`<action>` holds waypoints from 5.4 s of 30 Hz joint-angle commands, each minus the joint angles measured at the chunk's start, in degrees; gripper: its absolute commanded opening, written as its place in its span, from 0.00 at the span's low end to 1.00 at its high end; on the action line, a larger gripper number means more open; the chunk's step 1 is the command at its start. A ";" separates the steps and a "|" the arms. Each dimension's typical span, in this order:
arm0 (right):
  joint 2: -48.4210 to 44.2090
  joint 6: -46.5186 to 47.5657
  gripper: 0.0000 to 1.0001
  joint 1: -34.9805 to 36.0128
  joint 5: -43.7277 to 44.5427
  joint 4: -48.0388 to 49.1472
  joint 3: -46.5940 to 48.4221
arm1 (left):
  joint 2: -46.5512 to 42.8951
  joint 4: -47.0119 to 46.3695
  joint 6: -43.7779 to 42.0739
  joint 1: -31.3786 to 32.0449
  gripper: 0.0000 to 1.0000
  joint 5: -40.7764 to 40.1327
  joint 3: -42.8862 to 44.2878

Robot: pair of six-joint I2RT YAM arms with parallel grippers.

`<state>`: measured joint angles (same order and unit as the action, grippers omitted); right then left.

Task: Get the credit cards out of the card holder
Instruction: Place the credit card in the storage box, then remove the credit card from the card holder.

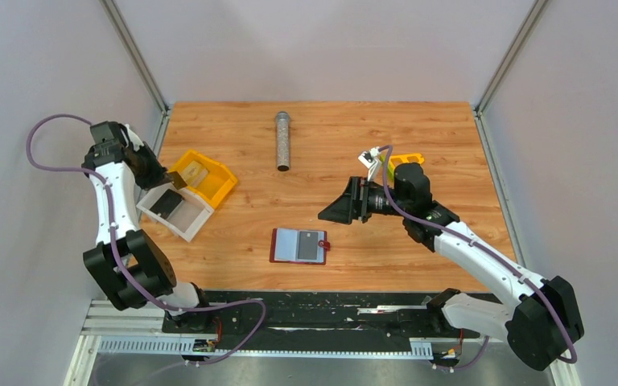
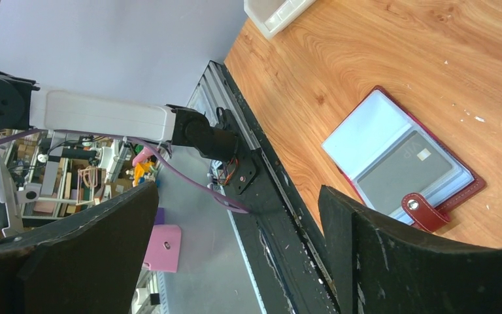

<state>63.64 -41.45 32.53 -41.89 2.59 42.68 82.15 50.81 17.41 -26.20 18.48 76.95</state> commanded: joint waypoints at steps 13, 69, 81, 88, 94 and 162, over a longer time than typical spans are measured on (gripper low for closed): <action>1.96 4.62 0.95 -0.28 1.52 -0.83 1.70 | 4.23 -5.27 1.99 -0.70 0.00 -10.55 -4.19; 6.07 5.39 0.94 -1.47 5.61 -6.79 3.55 | 4.60 -8.26 3.94 1.32 0.20 -8.93 -6.77; 10.49 0.87 0.83 -1.51 10.52 -13.30 4.55 | -3.34 -3.43 2.08 12.78 0.25 -1.20 -3.61; 12.30 -1.36 0.67 -1.43 11.20 -14.42 4.01 | -8.62 -7.48 4.76 23.20 0.24 5.92 -7.82; 13.02 -3.23 0.52 -0.42 12.68 -15.76 4.86 | -10.77 -10.07 6.06 33.13 0.24 9.61 -11.61; 35.39 -8.03 0.39 15.72 36.06 -16.13 11.54 | 1.96 -65.66 25.50 48.46 0.22 19.91 -52.72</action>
<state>97.32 -50.65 48.21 -8.40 -13.43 53.32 83.66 -11.27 42.17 21.76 37.26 24.67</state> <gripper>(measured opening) 0.396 0.215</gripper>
